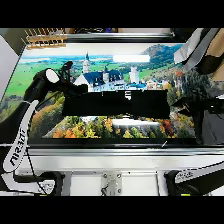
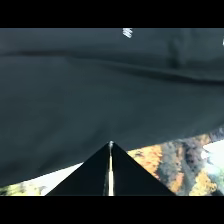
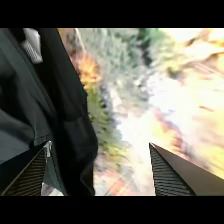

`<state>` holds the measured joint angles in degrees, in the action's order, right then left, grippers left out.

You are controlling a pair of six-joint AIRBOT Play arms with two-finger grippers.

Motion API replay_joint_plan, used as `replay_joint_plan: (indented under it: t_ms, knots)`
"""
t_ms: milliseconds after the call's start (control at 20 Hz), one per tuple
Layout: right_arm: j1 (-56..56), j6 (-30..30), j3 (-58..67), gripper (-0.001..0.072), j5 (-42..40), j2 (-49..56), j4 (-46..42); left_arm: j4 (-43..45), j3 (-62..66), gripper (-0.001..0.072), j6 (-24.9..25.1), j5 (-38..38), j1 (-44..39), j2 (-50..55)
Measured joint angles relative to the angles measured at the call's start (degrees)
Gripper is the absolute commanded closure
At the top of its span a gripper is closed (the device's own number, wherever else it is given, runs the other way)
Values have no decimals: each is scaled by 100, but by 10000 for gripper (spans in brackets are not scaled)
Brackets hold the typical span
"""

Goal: Fold the clothes and pants, and hang the long-sleeved shirts on hangers.

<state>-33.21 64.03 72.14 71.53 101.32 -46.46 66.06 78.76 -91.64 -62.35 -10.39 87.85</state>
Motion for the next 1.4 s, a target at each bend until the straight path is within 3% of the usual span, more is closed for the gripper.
replay_joint_plan:
  t_ms: [300, 350, 400, 450, 500, 550, 600, 900, 1400]
  knots:
    - [658, -343, -22, 21, 186, 485, 925, -13, -146, 704, -26, 295, -485, -37]
    - [809, -361, -22, 96, 160, 527, 992, -15, -155, 704, -37, 317, -516, -39]
    - [935, -387, -17, 236, 96, 553, 1021, -13, -160, 704, -39, 321, -540, -37]
    - [1049, -391, -15, 316, 9, 584, 1023, -13, -160, 704, -37, 323, -551, -39]
    - [1132, -407, -13, 440, -37, 601, 1034, -13, -164, 704, -39, 321, -562, -39]
    - [1200, -413, -4, 623, -127, 610, 1008, -13, -166, 704, -37, 315, -566, -37]
    - [1241, -422, -2, 697, -195, 625, 1003, -13, -166, 704, -39, 317, -570, -39]
    - [1261, -192, 319, 698, 17, 337, 579, -13, 55, 704, -87, 417, -704, 216]
    - [2127, 1303, 3187, 698, 1980, -330, -1388, -31, 2726, 704, -129, 297, -1757, 2750]
